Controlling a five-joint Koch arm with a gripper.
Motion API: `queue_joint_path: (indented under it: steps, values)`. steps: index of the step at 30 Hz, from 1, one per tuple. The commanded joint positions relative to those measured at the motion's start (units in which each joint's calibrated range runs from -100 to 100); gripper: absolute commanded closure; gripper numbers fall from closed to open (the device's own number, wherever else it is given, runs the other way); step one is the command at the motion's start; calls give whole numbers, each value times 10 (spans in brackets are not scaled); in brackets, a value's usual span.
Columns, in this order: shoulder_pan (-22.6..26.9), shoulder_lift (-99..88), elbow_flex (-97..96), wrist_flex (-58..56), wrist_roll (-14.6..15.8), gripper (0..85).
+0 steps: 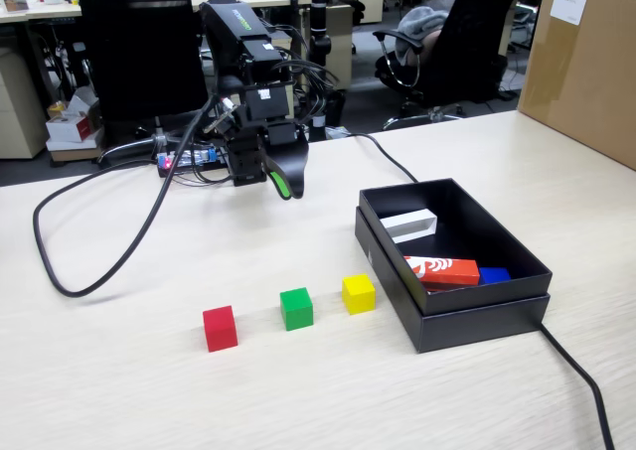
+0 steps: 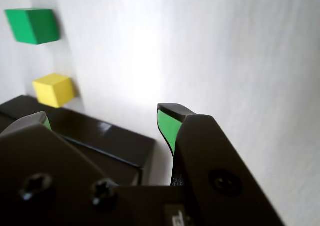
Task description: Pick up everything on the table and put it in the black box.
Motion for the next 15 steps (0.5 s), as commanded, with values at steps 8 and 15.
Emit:
queue_joint_path:
  steps: [8, 15]
  values:
    - [1, 222, 256, -9, 6, 420]
    - [1, 420, 392, -9, 21, 419]
